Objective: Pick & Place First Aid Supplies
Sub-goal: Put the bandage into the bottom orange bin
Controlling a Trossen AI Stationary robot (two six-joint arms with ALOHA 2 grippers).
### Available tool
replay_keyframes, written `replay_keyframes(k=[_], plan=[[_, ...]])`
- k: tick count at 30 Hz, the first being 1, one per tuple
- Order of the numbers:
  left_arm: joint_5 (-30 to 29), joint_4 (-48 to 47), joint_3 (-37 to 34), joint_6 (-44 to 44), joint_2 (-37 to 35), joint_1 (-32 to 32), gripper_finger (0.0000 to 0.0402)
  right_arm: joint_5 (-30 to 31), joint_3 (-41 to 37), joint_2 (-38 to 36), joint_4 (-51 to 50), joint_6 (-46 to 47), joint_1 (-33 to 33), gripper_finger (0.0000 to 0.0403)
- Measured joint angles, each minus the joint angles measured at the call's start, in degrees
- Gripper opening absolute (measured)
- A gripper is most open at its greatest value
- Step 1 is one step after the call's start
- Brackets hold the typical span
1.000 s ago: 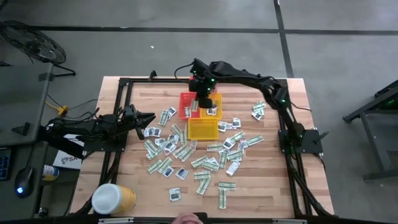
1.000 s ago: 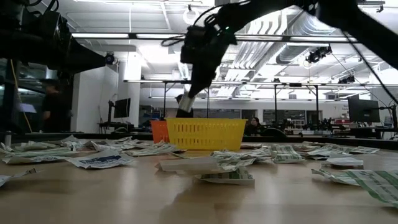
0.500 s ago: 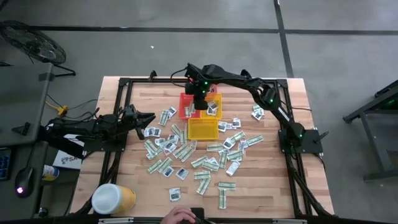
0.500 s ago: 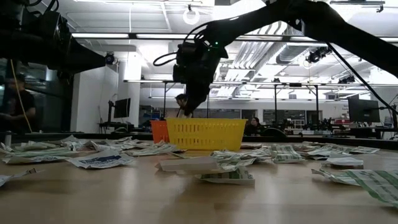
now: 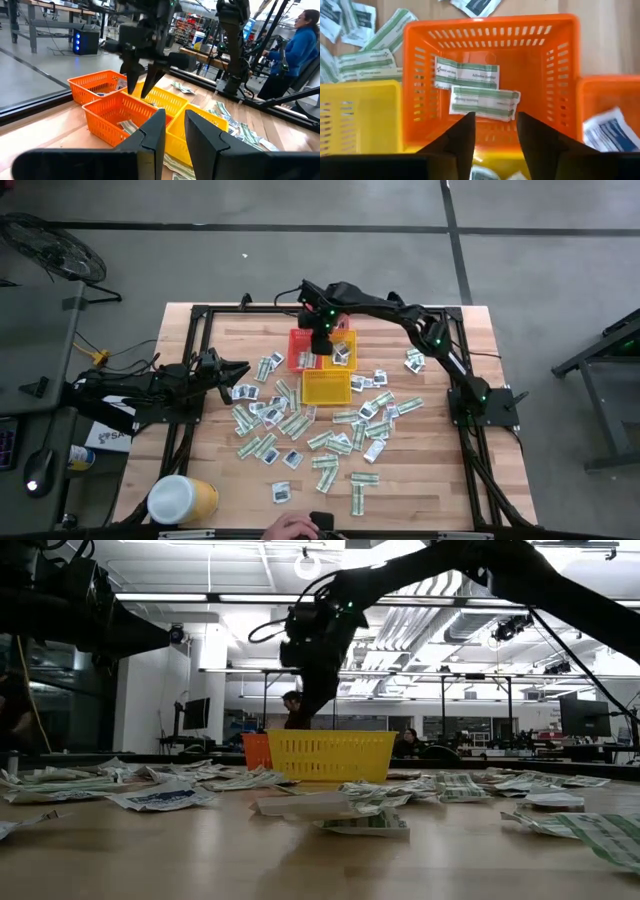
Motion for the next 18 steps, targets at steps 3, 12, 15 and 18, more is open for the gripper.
replay_keyframes(k=[3,12,15,18], plan=[[0.0,0.0,0.0,0.0,0.0,0.0,0.0073,1.8,0.0,-2.4,-1.7,1.5,-0.4,0.0151],[0.0,0.0,0.0,0.0,0.0,0.0,0.0073,6.1,-12.0,-12.3,-3.6,2.2,-3.1,0.0142],[0.0,0.0,0.0,0.0,0.0,0.0,0.0073,6.8,-23.5,-18.9,2.0,4.5,-3.7,0.0140],[0.0,0.0,0.0,0.0,0.0,0.0,0.0073,6.9,-35.3,-26.0,7.6,8.9,-4.3,0.0142]])
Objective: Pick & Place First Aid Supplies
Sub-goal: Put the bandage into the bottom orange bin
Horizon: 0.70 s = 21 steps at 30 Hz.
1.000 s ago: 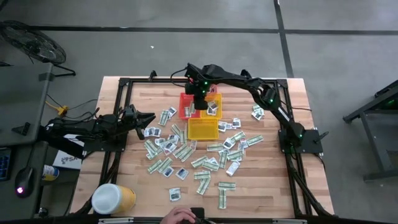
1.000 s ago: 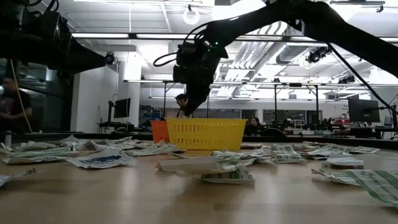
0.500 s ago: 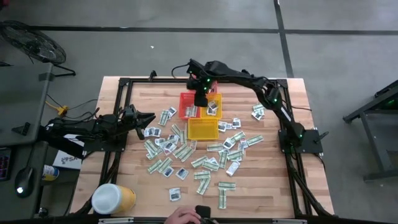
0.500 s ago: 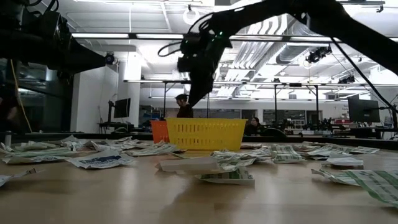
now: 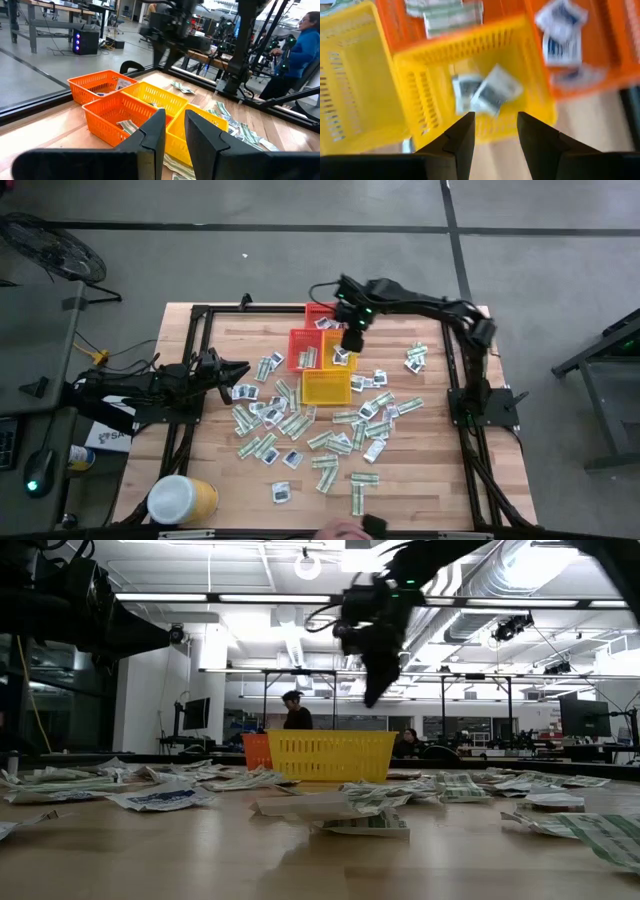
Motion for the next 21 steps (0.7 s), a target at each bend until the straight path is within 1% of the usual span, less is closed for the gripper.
replay_keyframes(k=[2,5,8,11,16,21], plan=[[0.0,0.0,0.0,0.0,0.0,0.0,0.0073,1.4,-6.9,-4.1,1.9,4.0,-0.5,0.0143],[0.0,0.0,0.0,0.0,0.0,0.0,0.0073,6.6,-15.0,-9.1,3.0,12.2,-1.6,0.0145],[0.0,0.0,0.0,0.0,0.0,0.0,0.0073,13.1,-20.7,-13.1,3.2,20.9,-2.8,0.0144],[0.0,0.0,0.0,0.0,0.0,0.0,0.0073,16.8,-24.8,-15.0,2.8,26.0,-3.9,0.0148],[0.0,0.0,0.0,0.0,0.0,0.0,0.0073,17.8,-28.4,-15.1,1.8,27.4,-4.8,0.0160],[0.0,0.0,0.0,0.0,0.0,0.0,0.0073,22.9,-29.1,-13.3,-1.7,26.4,-5.1,0.0161]])
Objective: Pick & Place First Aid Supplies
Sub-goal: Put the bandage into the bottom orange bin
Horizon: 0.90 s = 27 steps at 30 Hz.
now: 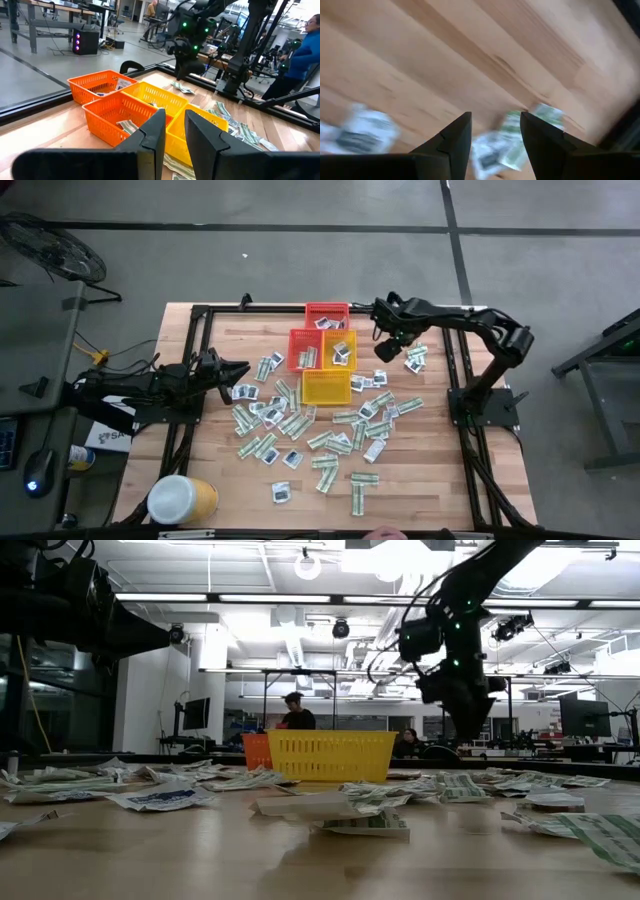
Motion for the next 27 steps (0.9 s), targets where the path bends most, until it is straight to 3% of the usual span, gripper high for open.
replay_keyframes(k=[3,12,27], plan=[[0.0,0.0,0.0,0.0,0.0,0.0,0.0073,2.6,0.0,1.8,-1.4,-1.2,-0.2,0.0161],[0.0,0.0,0.0,0.0,0.0,0.0,0.0073,1.9,0.0,7.1,-2.0,-0.8,-0.4,0.0165],[0.0,0.0,0.0,0.0,0.0,0.0,0.0073,0.8,0.0,8.5,-3.2,-0.1,-2.6,0.0165]])
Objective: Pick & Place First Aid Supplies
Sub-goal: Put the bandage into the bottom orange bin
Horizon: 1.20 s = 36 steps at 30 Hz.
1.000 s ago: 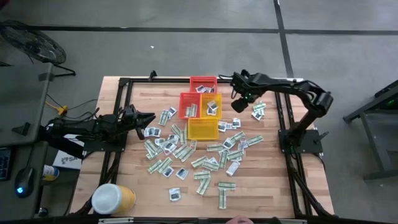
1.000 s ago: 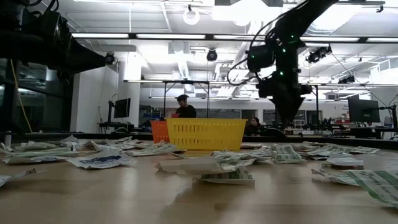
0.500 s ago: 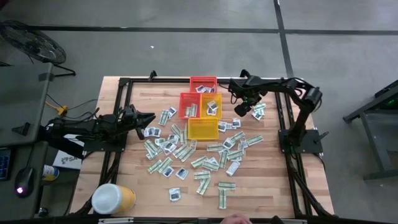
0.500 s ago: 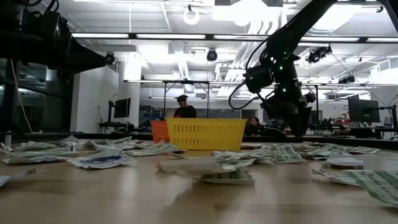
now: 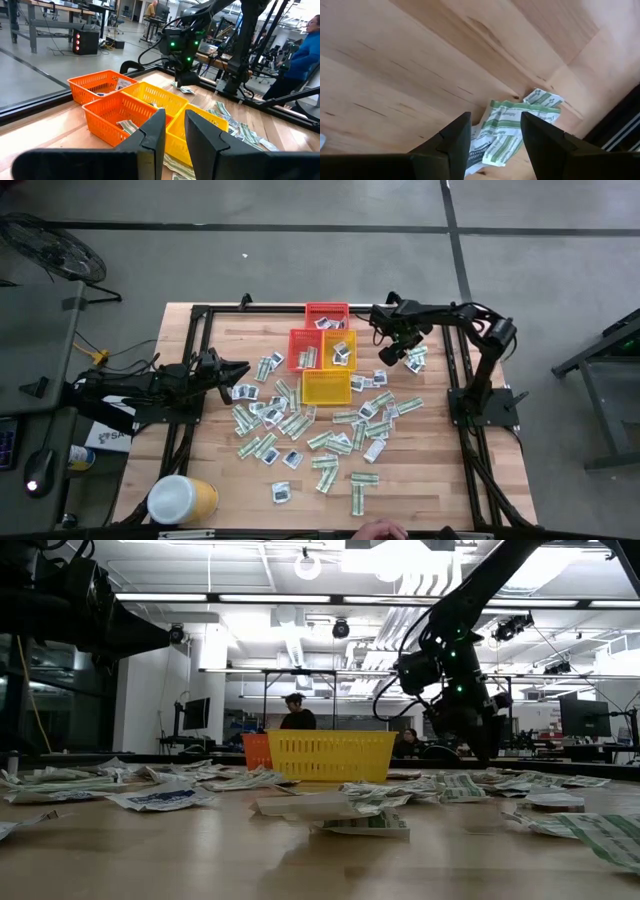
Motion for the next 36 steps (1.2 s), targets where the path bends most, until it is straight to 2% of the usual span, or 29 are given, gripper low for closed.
replay_keyframes(k=[15,25,33,36], plan=[[0.0,0.0,0.0,0.0,0.0,0.0,0.0073,-1.4,0.0,2.7,0.5,0.6,-2.2,0.0158],[0.0,0.0,0.0,0.0,0.0,0.0,0.0073,-5.3,0.3,5.5,1.5,-0.2,-3.0,0.0086],[0.0,0.0,0.0,0.0,0.0,0.0,0.0073,-5.9,0.5,5.6,1.3,-1.2,-2.8,0.0014],[0.0,0.0,0.0,0.0,0.0,0.0,0.0073,-5.5,1.3,5.4,0.6,-1.9,-2.1,0.0004]])
